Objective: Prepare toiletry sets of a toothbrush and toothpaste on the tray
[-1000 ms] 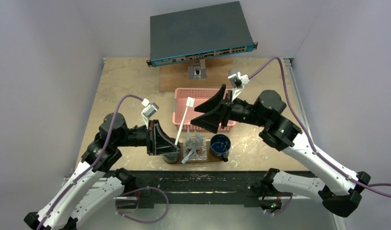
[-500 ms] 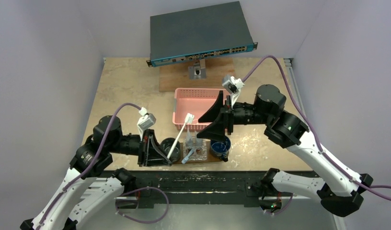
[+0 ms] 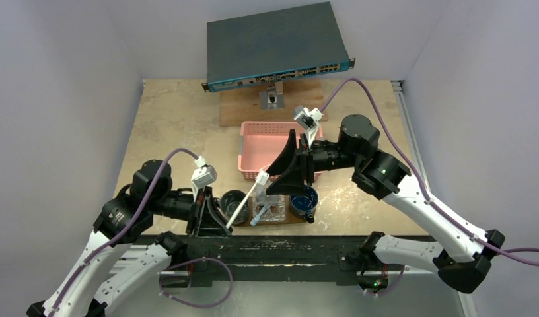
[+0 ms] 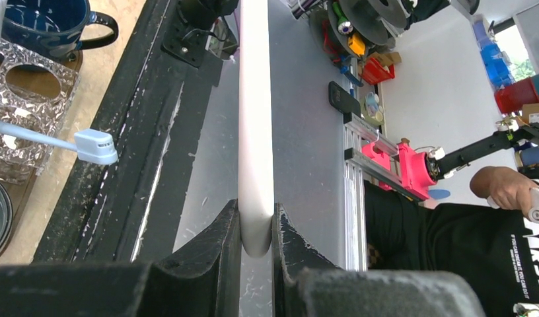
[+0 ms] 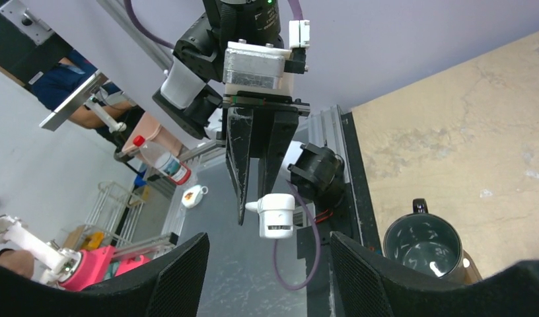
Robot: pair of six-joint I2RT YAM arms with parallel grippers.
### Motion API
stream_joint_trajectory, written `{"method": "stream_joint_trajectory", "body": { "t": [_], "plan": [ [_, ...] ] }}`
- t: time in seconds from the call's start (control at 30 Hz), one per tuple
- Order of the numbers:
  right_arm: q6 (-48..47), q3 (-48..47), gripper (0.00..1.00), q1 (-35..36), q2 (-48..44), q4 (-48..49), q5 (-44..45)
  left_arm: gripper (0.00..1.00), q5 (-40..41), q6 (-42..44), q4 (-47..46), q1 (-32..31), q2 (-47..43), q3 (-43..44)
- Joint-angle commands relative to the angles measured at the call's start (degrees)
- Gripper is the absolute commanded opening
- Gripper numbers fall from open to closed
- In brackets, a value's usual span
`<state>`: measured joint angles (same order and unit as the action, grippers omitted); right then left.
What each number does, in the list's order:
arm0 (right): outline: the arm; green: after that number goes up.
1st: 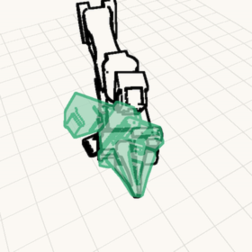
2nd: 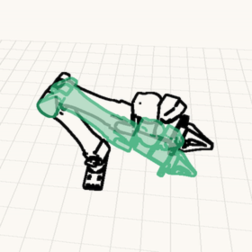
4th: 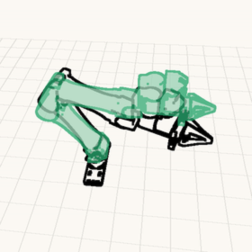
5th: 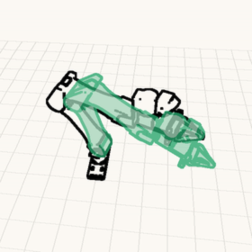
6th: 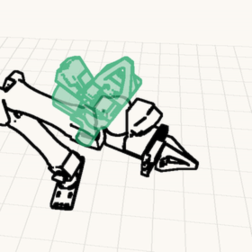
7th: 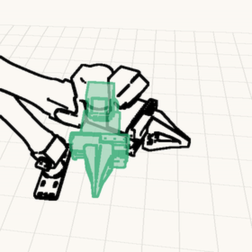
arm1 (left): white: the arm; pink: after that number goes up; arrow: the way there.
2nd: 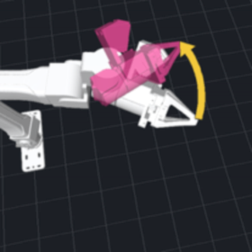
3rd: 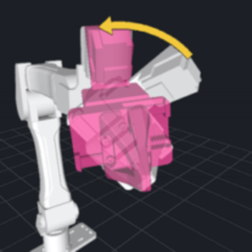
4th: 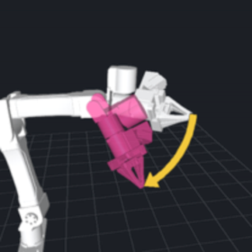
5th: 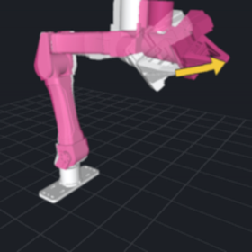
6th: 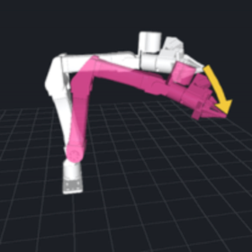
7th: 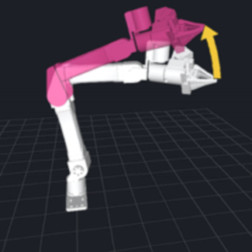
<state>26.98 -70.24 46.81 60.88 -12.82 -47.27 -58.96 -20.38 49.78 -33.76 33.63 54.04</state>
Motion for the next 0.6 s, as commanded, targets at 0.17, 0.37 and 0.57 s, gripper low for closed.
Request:
{"method": "stream_joint_trajectory", "body": {
  "t": [0.17, 0.37, 0.57],
  "plan": [
    [1.3, -1.7, 0.68, -0.3, 1.5, 2.9, -3.0, 0.00, -2.1, 2.2, 1.0, 0.3, -0.4, 1.4],
    [1.9, -1.7, 0.64, -0.3, 2.2, 3.7, -4.4, 0.00, -2.1, 2.1, 1.0, -0.1, -0.6, 1.1],
    [3.1, -2.3, 0.61, -0.2, 3.2, 5.5, -4.8, 0.00, -1.6, 2.3, 1.0, -0.6, 0.0, 1.0]
  ]
}}
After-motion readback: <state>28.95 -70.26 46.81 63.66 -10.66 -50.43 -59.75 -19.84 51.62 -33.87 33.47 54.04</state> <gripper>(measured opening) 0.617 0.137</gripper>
